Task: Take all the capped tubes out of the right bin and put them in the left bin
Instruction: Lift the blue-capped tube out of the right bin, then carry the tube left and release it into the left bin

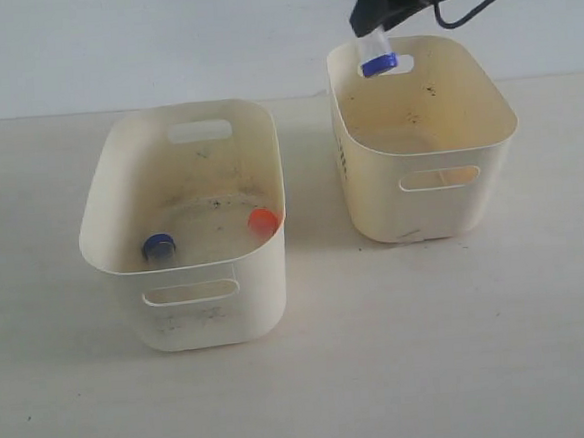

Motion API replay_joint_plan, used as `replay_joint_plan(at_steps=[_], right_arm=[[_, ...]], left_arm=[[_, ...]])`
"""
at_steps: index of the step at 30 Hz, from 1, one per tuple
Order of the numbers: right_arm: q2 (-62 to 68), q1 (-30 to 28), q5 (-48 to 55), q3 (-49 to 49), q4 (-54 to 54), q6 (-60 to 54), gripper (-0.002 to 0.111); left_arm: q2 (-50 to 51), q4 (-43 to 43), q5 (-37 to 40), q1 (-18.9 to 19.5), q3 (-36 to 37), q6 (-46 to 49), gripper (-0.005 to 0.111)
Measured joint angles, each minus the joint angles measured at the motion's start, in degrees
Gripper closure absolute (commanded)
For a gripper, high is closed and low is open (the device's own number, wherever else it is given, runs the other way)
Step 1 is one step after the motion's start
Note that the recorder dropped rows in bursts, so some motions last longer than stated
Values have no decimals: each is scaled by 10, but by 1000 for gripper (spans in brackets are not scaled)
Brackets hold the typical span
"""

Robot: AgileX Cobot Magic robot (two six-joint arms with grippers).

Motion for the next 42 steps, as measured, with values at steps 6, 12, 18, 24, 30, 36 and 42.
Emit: replay_joint_plan(at_steps=[6, 12, 18, 24, 30, 36, 42], right_arm=[[-1, 56, 9, 0, 48, 0, 109], [-1, 114, -12, 0, 61, 13, 109], [-1, 138, -24, 0, 61, 39, 109], [-1, 148, -31, 0, 60, 81, 109], [18, 149, -31, 0, 68, 107, 109], [44, 171, -28, 0, 88, 110, 82], [56, 194, -46, 0, 92, 107, 22]], left_arm=[[0, 0, 0, 0, 0, 0, 103], [0, 0, 0, 0, 0, 0, 103], [0, 0, 0, 0, 0, 0, 103], [0, 0, 0, 0, 0, 0, 103], [0, 0, 0, 0, 0, 0, 103], [0, 0, 0, 0, 0, 0, 103], [0, 0, 0, 0, 0, 0, 103]])
